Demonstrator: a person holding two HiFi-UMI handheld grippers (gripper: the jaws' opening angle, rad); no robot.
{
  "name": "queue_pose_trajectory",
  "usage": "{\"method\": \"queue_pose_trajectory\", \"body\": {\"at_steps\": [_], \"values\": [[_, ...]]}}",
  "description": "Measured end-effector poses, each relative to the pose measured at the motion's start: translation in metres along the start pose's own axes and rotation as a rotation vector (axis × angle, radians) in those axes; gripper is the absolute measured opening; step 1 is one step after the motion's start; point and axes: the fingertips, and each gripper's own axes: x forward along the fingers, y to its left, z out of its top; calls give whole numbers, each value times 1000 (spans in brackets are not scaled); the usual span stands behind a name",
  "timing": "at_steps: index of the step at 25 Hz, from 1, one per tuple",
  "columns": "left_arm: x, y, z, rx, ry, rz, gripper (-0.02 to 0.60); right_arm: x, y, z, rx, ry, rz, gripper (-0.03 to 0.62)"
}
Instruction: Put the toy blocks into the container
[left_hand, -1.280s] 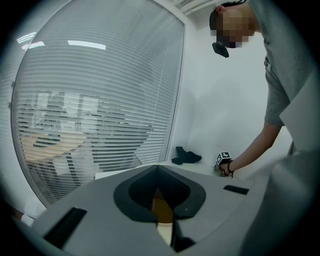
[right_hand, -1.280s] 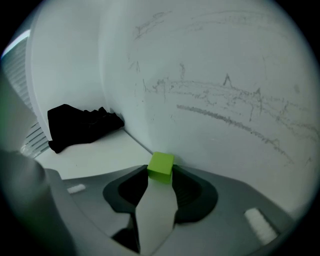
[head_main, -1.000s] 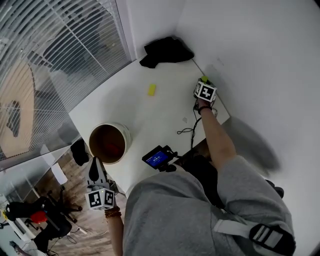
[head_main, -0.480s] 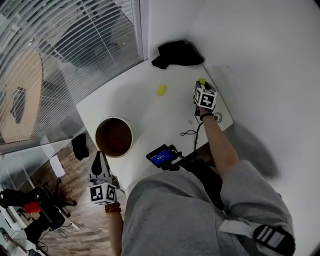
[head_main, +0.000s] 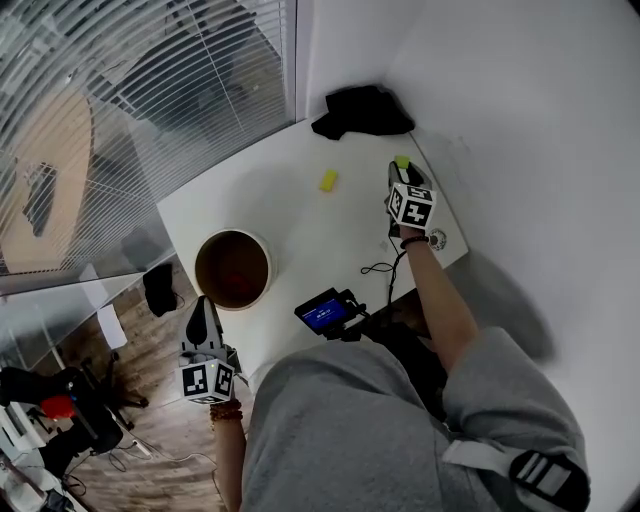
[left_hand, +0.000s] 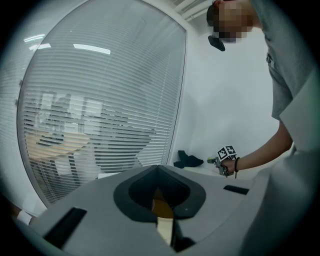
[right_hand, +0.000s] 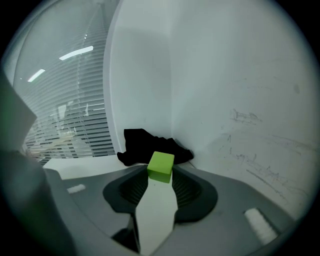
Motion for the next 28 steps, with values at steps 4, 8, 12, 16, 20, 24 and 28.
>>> {"method": "queue_pose_trajectory", "body": {"at_steps": [4, 8, 12, 16, 20, 24, 28], "values": [[-2, 0, -1, -1, 3, 2, 8, -10, 20, 12, -46, -36, 44, 158], [-4, 1, -3, -3, 2, 5, 8, -21, 44, 20, -122, -70, 95, 158], [-5, -1, -5, -3, 4, 5, 8, -32, 68, 25, -181, -96, 148, 158], [-4, -3, -6, -6, 6, 3, 8, -42, 91, 35, -222, -130, 200, 158], [-3, -4, -8, -6, 6, -1, 8, -51, 114, 45, -250, -165, 251, 158], [-4, -5, -11, -5, 5, -3, 8, -64, 139, 51, -252, -196, 308, 158], [-2, -7, -11, -3, 1, 1, 8, -80, 165, 59, -254, -230, 375, 158]]}}
